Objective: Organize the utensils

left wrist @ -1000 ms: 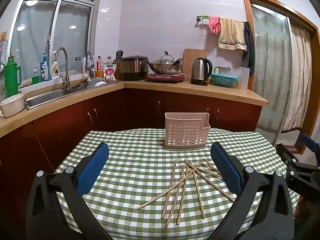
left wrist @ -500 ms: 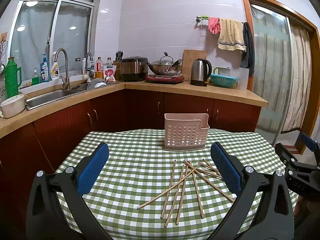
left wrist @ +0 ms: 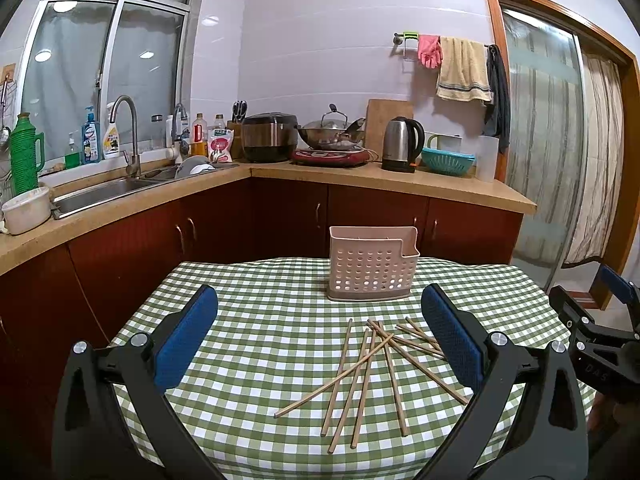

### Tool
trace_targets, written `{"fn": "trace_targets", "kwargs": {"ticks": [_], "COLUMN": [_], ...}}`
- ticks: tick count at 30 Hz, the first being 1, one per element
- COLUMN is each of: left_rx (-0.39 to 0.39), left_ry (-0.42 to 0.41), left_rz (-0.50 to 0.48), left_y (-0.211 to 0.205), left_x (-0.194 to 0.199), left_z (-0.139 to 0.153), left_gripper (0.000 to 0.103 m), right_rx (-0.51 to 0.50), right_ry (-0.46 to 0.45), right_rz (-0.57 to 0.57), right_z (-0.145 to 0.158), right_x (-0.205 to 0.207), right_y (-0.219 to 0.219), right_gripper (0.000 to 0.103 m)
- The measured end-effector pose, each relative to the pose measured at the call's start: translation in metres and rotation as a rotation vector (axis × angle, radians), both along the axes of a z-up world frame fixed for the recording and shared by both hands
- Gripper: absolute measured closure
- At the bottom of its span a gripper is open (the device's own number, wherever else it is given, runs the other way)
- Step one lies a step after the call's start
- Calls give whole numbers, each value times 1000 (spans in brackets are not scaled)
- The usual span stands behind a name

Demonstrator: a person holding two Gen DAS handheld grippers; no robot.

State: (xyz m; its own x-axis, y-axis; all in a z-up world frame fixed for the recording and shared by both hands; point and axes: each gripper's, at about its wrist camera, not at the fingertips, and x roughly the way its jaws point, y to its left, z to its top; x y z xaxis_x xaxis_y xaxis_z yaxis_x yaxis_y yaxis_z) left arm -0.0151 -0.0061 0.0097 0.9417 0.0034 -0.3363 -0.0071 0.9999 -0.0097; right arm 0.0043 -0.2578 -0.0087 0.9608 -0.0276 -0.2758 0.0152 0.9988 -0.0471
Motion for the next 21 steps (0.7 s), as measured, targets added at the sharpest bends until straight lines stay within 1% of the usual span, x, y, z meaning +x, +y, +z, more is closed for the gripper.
{"fn": "trace_targets", "kwargs": {"ticks": [21], "left_rx": [-1], "left_ry": [4], "left_rz": [-3], "left_y": [0], "left_x": [-2], "left_z": [1], "left_gripper": [4], "right_rx": [-1], "right_ry": [-7], "right_rz": [1], "right_z": [4], "right_x": [-2], "right_y": [2], "right_gripper": [6]}}
